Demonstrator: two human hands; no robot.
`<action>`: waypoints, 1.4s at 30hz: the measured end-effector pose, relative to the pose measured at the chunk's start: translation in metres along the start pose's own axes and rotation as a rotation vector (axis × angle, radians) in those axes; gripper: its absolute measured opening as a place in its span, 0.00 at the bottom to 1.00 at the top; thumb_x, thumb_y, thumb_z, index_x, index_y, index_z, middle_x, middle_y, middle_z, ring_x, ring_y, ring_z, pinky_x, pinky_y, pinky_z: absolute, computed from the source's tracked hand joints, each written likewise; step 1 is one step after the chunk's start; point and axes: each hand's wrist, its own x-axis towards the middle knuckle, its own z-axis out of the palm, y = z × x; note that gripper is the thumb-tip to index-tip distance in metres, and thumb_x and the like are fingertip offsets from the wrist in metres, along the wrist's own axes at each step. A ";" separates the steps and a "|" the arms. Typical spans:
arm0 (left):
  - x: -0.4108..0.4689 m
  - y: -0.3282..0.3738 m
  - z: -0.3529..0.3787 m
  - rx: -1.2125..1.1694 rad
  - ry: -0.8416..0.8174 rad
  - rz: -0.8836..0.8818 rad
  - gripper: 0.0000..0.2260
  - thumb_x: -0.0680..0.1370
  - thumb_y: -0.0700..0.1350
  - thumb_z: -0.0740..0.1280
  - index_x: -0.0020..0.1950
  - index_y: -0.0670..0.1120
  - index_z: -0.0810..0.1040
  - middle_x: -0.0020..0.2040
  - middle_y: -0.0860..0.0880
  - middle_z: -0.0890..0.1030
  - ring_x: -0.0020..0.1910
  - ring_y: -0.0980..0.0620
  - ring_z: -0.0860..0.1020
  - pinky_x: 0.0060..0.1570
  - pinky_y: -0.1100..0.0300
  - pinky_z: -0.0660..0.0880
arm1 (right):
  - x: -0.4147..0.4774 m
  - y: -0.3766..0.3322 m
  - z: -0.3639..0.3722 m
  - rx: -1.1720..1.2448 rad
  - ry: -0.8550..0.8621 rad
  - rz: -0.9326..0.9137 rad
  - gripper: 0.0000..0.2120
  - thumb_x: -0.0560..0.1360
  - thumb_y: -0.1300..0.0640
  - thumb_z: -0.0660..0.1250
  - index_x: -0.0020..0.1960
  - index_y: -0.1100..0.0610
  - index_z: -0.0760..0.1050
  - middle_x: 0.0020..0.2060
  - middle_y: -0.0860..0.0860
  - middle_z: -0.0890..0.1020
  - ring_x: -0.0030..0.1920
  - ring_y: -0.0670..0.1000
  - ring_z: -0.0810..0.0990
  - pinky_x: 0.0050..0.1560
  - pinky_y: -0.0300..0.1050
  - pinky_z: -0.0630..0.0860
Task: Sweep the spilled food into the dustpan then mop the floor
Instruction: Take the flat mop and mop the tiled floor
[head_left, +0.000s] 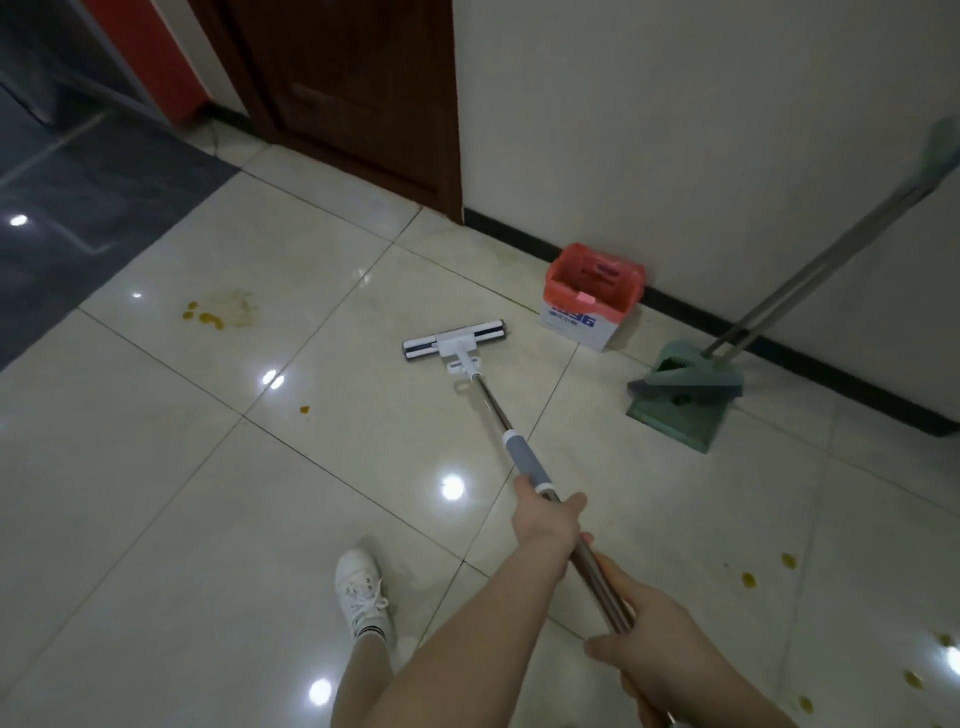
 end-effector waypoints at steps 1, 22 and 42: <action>0.014 0.015 -0.008 0.000 -0.009 -0.003 0.29 0.74 0.39 0.70 0.71 0.51 0.61 0.57 0.39 0.75 0.32 0.47 0.76 0.25 0.60 0.78 | 0.016 -0.016 0.000 -0.024 -0.001 0.012 0.43 0.68 0.61 0.69 0.73 0.31 0.56 0.42 0.49 0.81 0.28 0.45 0.77 0.31 0.35 0.74; 0.299 0.308 -0.208 -0.011 0.041 0.168 0.18 0.78 0.38 0.63 0.67 0.48 0.66 0.59 0.40 0.78 0.28 0.51 0.78 0.18 0.66 0.72 | 0.317 -0.355 0.043 0.118 -0.052 0.010 0.35 0.74 0.70 0.59 0.71 0.38 0.62 0.25 0.57 0.72 0.19 0.52 0.69 0.23 0.41 0.73; -0.004 -0.037 -0.162 -0.354 0.254 0.006 0.20 0.77 0.38 0.64 0.66 0.53 0.63 0.54 0.35 0.79 0.31 0.46 0.80 0.31 0.57 0.78 | 0.012 -0.085 0.091 -0.254 -0.361 -0.168 0.45 0.65 0.59 0.67 0.74 0.29 0.53 0.39 0.52 0.80 0.29 0.47 0.77 0.34 0.39 0.75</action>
